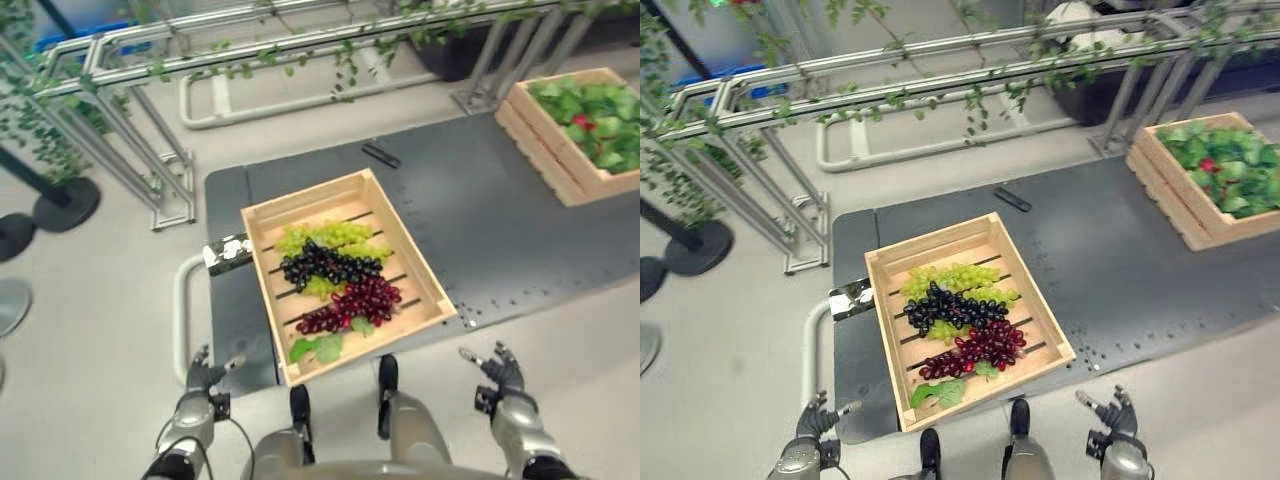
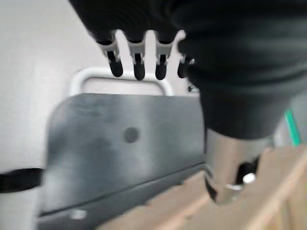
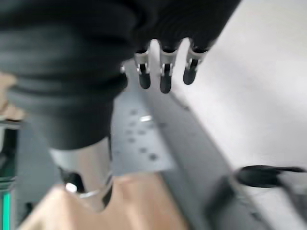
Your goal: Pick up the fruits from the basket on one side to the basket on the other side
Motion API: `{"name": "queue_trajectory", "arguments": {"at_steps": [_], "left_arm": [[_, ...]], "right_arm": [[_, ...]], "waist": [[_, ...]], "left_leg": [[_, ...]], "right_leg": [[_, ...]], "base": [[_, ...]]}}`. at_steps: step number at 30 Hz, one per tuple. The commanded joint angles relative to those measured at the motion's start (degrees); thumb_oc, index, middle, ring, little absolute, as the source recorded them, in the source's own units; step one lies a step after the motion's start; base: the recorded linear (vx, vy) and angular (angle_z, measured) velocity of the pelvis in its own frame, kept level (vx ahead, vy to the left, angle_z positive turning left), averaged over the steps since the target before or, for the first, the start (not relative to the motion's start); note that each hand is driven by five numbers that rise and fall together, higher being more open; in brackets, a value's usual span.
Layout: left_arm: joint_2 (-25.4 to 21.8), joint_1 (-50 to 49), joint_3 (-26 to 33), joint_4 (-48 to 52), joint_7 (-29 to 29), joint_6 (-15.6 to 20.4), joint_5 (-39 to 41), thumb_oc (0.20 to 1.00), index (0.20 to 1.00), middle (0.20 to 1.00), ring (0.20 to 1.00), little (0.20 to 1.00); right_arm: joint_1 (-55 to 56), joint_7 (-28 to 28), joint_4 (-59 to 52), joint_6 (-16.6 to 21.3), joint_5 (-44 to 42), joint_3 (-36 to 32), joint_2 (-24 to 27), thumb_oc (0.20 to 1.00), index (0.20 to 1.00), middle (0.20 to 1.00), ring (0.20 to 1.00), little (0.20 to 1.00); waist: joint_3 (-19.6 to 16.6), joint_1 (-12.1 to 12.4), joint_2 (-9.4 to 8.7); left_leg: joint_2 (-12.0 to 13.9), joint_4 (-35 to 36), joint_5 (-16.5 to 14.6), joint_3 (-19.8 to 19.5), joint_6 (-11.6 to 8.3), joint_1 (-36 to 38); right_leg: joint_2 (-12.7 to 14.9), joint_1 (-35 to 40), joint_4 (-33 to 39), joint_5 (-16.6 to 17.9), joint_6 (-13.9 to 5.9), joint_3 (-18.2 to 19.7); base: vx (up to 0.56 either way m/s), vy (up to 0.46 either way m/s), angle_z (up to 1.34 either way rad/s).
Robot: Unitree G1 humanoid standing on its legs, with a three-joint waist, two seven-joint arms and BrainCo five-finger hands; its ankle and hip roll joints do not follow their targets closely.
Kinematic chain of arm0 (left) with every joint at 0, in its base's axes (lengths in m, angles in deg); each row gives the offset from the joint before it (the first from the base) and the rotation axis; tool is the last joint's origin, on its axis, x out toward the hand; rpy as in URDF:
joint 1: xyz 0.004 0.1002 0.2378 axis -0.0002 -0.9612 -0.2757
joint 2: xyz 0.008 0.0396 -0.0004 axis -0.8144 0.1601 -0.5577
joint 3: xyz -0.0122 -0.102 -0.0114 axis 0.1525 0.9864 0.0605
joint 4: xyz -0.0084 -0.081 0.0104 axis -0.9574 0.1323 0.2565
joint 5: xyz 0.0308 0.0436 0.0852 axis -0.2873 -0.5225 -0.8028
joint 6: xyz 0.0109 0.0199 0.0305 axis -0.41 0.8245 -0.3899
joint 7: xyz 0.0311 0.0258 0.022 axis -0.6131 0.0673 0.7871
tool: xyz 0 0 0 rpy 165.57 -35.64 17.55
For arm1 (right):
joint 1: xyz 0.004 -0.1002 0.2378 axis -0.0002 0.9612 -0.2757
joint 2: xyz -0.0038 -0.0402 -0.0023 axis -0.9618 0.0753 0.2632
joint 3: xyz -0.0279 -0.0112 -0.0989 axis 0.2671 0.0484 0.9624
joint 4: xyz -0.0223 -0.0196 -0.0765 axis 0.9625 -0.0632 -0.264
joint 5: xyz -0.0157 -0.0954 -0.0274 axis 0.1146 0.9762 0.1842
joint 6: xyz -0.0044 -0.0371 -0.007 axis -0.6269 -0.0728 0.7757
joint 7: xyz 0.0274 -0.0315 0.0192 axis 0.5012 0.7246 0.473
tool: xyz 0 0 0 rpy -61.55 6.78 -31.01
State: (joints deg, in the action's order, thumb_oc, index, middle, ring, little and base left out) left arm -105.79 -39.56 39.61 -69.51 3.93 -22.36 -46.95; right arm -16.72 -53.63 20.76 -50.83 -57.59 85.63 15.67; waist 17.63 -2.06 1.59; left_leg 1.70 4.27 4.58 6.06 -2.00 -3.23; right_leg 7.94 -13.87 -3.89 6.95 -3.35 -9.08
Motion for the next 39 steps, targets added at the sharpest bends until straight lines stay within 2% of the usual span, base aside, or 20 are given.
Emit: {"name": "queue_trajectory", "arguments": {"at_steps": [1,6,9,15,19,20,24,26,31,34,35,39], "left_arm": [[-4.1,3.1,5.2,4.5,-3.9,4.9,0.4,1.000,1.000,1.000,1.000,1.000],[-6.8,1.8,11.5,19.1,-5.4,6.2,-2.3,1.000,1.000,1.000,1.000,1.000],[-7.7,1.9,13.1,25.4,-6.3,6.3,-5.8,1.000,1.000,1.000,1.000,1.000],[-8.2,2.7,14.1,32.2,-5.8,7.3,-7.2,1.000,1.000,1.000,1.000,1.000],[-10.2,4.9,11.7,33.3,-3.5,7.4,-6.3,1.000,1.000,1.000,1.000,1.000],[-13.4,7.6,9.2,32.9,-2.2,6.7,-7.8,1.000,1.000,1.000,1.000,1.000],[-16.3,15.6,2.4,29.2,-2.1,4.9,-11.0,1.000,1.000,1.000,1.000,1.000],[-16.7,18.9,-1.2,25.9,-2.1,3.6,-12.7,1.000,1.000,1.000,1.000,1.000],[-25.5,26.4,-7.2,19.7,-1.6,-0.4,-23.0,1.000,1.000,1.000,1.000,1.000],[-27.7,29.1,-9.1,16.8,-1.5,-1.1,-24.9,1.000,1.000,1.000,1.000,1.000],[-30.3,31.5,-10.9,15.0,-1.3,-1.3,-27.0,1.000,1.000,1.000,1.000,1.000],[-33.2,34.9,-13.6,13.8,-0.2,-1.6,-29.4,1.000,1.000,1.000,1.000,1.000]], "right_arm": [[-2.1,-2.9,-6.3,5.2,3.9,-3.3,4.0,1.000,1.000,1.000,1.000,1.000],[-1.2,-4.0,-20.4,5.6,11.4,-6.9,7.1,1.000,1.000,1.000,1.000,1.000],[-0.9,-3.8,-25.9,6.1,14.0,-8.3,7.5,1.000,1.000,1.000,1.000,1.000],[-1.8,-3.2,-31.2,6.6,16.6,-8.2,7.8,1.000,1.000,1.000,1.000,1.000],[-3.8,-2.6,-31.4,6.8,16.2,-5.6,8.2,1.000,1.000,1.000,1.000,1.000],[-6.0,-1.9,-32.1,6.9,15.9,-2.5,8.9,1.000,1.000,1.000,1.000,1.000],[-12.3,-2.2,-30.7,6.6,15.6,3.5,10.4,1.000,1.000,1.000,1.000,1.000],[-14.9,-2.0,-29.8,6.3,15.3,5.6,11.2,1.000,1.000,1.000,1.000,1.000],[-18.1,-2.0,-30.4,6.5,13.0,6.1,13.5,1.000,1.000,1.000,1.000,1.000],[-18.5,-2.6,-29.9,6.7,13.1,6.4,13.2,1.000,1.000,1.000,1.000,1.000],[-18.6,-2.9,-30.2,7.1,13.0,6.9,12.8,1.000,1.000,1.000,1.000,1.000],[-18.5,-3.4,-30.4,7.4,13.3,7.1,12.2,1.000,1.000,1.000,1.000,1.000]], "waist": [[-1.0,0.8,-0.19],[-1.3,1.2,0.38],[-1.2,1.3,0.41],[-1.3,1.6,0.13],[-0.4,1.7,-0.43],[0.9,1.8,-0.99],[3.4,2.4,-1.94],[4.6,2.4,-1.81],[8.9,1.4,-1.31],[9.6,0.9,-1.09],[10.4,0.3,-0.86],[11.3,-0.4,0.02]], "left_leg": [[1.0,-3.0,-1.9,-1.0,-0.21,-2.3],[1.2,-2.3,-2.3,-1.5,-0.42,-2.3],[1.1,-2.1,-2.2,-1.9,-0.29,-2.4],[0.8,-1.8,-2.5,-2.1,-0.13,-2.5],[0.7,-2.0,-2.2,-2.1,-0.15,-3.4],[0.7,-2.6,-2.0,-2.1,-0.27,-4.8],[0.4,-4.4,-1.4,-1.9,-0.47,-9.0],[0.6,-4.5,-0.8,-1.9,-0.50,-10.7],[1.2,-7.5,-0.6,-2.5,-0.96,-16.8],[1.3,-8.3,-0.7,-2.2,-1.12,-18.5],[1.4,-8.4,-0.6,-1.9,-1.30,-19.5],[1.3,-8.2,-0.1,-1.7,-1.49,-21.5]], "right_leg": [[-0.1,4.4,0.5,-3.7,-3.85,-1.6],[-0.2,5.0,0.7,-4.6,-3.65,-2.2],[-0.2,5.1,0.6,-4.8,-3.53,-2.1],[0.0,5.3,1.3,-4.6,-3.71,-2.2],[0.1,4.7,1.4,-4.3,-3.77,-2.2],[0.3,3.3,1.1,-4.0,-3.70,-1.9],[0.6,-0.8,-0.2,-2.8,-3.52,-1.5],[0.6,-2.3,-0.5,-2.4,-3.56,-1.7],[0.3,-7.6,-2.5,-2.4,-3.50,-2.3],[0.4,-9.4,-2.7,-2.1,-3.53,-2.1],[0.5,-10.7,-2.7,-2.0,-3.51,-1.7],[0.6,-13.2,-3.4,-2.3,-3.43,-1.4]], "base": [[0.04,-0.020,0.13],[0.05,-0.005,0.02],[0.01,0.004,0.07],[0.02,0.010,0.04],[-0.03,-0.018,0.01],[-0.13,-0.066,0.00],[-0.09,-0.032,0.00],[-0.06,0.006,0.00],[-0.07,0.002,0.03],[-0.01,0.003,0.00],[-0.01,-0.007,-0.04],[0.00,0.000,0.00]]}}
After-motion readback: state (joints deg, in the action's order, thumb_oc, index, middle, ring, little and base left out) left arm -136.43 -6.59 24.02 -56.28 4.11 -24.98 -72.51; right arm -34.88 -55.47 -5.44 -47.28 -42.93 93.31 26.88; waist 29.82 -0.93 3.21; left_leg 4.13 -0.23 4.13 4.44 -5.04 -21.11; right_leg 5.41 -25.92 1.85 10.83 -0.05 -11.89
